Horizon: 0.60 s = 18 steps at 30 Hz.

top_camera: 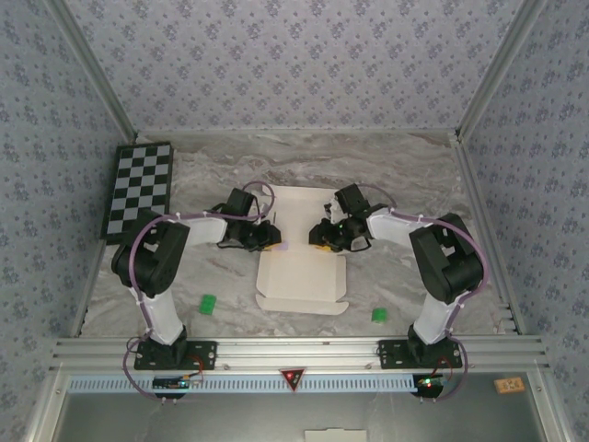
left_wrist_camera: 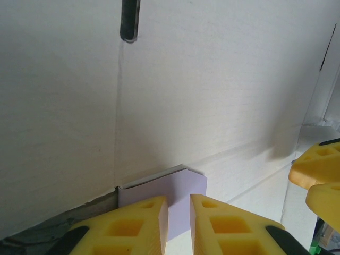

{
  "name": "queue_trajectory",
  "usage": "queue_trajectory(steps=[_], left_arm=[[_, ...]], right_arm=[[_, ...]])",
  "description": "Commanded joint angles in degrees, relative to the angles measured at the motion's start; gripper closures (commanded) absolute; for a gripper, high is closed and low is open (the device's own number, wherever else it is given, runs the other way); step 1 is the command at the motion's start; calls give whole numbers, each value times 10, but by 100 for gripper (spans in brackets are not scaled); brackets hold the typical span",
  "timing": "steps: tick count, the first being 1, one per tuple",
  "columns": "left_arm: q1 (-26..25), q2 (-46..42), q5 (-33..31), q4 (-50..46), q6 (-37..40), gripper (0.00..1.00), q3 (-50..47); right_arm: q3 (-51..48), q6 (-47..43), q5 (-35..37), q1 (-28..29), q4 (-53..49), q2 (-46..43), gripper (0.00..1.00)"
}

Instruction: Fold the paper box

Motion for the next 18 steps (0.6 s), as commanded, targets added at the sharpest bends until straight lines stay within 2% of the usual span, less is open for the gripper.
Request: queue_trajectory(steps=[1, 9, 18], left_arm=[[-10, 8, -76, -83, 9, 78, -34], [-14, -40, -85, -107, 11, 77, -13], [-6, -129, -104, -180, 39, 72, 49]], right_arm=[[5, 9, 3, 0, -15, 3, 65], [31, -18, 5, 5, -38, 0, 66], [64, -29, 6, 5, -66, -2, 65]])
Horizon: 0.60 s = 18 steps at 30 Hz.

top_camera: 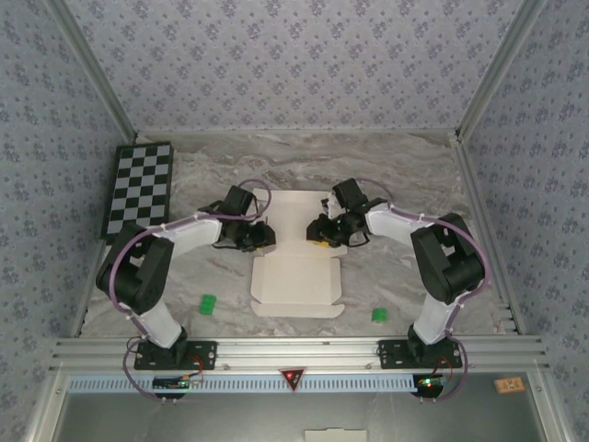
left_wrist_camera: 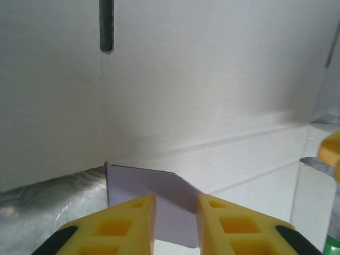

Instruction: Fold the paper box

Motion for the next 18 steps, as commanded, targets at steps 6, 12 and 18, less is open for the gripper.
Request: queue_trajectory(steps=[6, 12, 18], left_arm=[[39, -63, -23, -72, 45, 69, 60], [83, -23, -16, -88, 77, 63, 111], [116, 50, -24, -104, 104, 56, 197]], right_arm=[[69, -24, 5, 1, -45, 23, 65], [149, -31, -1, -12, -54, 75, 65], [229, -16, -19, -36, -36, 148, 65]])
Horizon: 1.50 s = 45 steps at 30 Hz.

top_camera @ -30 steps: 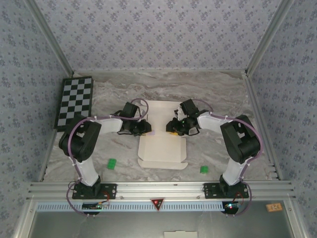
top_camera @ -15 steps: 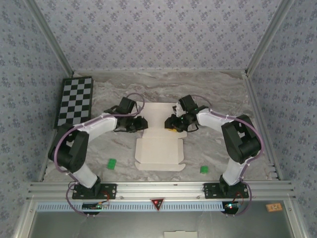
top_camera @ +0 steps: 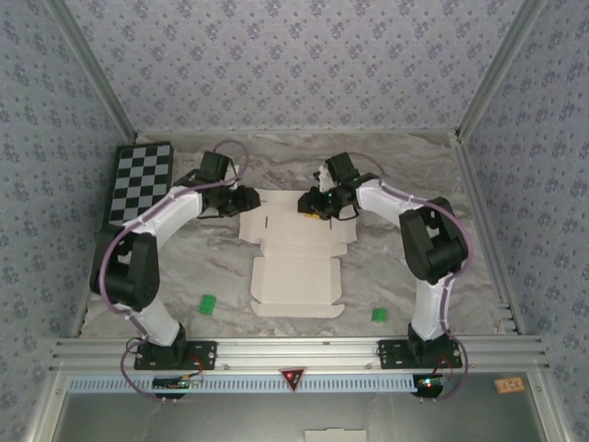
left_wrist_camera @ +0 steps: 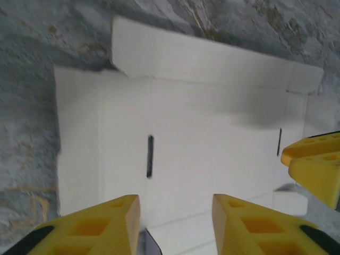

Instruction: Fold the paper box

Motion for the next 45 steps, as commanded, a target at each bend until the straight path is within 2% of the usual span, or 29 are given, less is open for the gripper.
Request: queue_trajectory(steps=[1, 10, 16, 22, 30, 35, 40, 45], left_arm=[[17, 38, -4, -23, 26, 54, 53], [26, 131, 11, -25, 14, 46, 166], [25, 167, 12, -11, -2, 43, 188], [26, 193, 4, -14, -1, 41, 198], [26, 225, -25, -43, 6, 36, 226], [26, 254, -20, -58, 8, 34, 250], [26, 277, -6, -62, 13, 35, 265], [26, 295, 6, -73, 18, 40, 285]], right_arm=[[46, 7, -16, -14, -1, 39, 65], [150, 34, -41, -40, 28, 140, 65], [193, 52, -42, -43, 31, 196, 65], [193, 45, -25, -43, 16, 228, 66], [173, 44, -20, -42, 13, 231, 66], [168, 44, -19, -40, 12, 229, 66], [167, 44, -18, -38, 14, 230, 66], [168, 44, -18, -36, 16, 231, 66]])
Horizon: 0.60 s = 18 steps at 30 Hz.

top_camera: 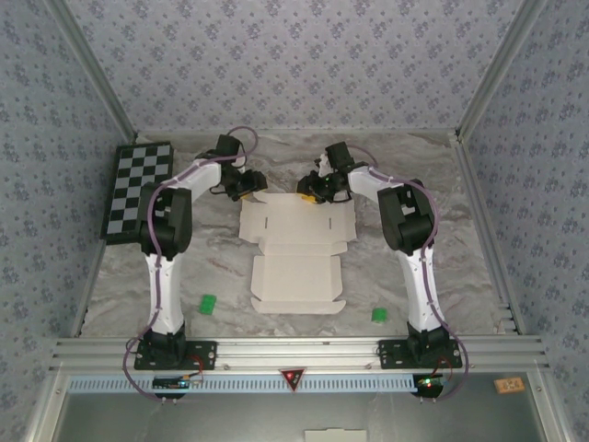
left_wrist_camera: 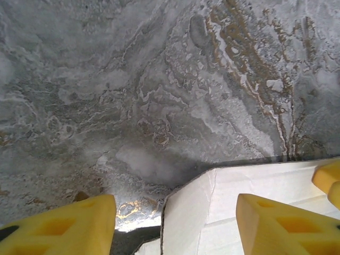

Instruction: Fold the paper box

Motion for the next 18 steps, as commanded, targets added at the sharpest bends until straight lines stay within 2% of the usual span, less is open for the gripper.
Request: queue_trajectory(steps=[1, 7, 18], left_arm=[[1, 12, 16, -23, 11, 41, 30], [-4, 0, 27, -25, 17, 54, 34], [-23, -2, 54, -25, 14, 56, 34]], right_arm=[[-16, 0, 18, 7, -21, 26, 66], [-17, 0, 18, 10, -20, 26, 66], [-18, 0, 16, 16, -18, 23, 66]])
